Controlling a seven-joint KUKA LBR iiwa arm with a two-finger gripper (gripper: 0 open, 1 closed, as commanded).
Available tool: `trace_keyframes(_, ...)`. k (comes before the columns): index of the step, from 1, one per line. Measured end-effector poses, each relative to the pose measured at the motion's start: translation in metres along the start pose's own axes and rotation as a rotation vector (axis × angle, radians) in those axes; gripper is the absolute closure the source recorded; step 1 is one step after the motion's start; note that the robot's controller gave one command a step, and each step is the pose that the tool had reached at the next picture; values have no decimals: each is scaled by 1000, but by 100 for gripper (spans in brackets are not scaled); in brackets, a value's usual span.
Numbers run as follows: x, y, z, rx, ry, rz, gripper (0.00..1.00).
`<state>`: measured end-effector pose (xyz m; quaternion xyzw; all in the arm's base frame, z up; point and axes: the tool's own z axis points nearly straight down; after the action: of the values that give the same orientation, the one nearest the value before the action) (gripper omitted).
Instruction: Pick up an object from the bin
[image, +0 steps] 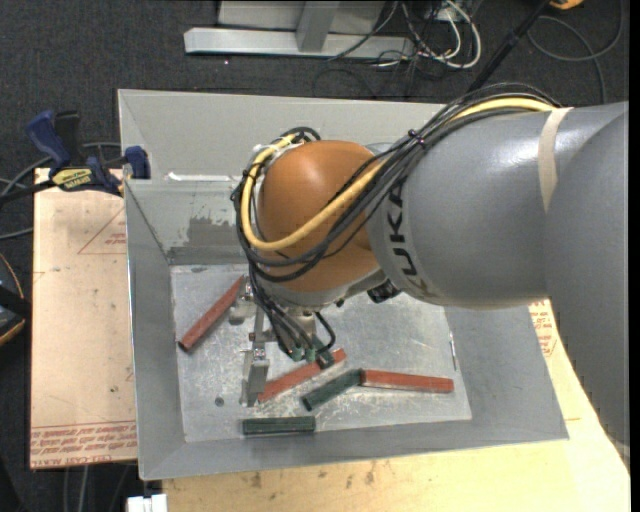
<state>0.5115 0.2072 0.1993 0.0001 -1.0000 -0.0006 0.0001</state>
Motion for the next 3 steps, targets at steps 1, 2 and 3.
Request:
trace_keyframes(1, -62, 20, 76, -3, -9, -89, 0)
trace_keyframes(2, -85, 23, 74, 0, 1, -256, 0)
trace_keyframes(3, -89, 21, 53, -2, -6, -282, 0)
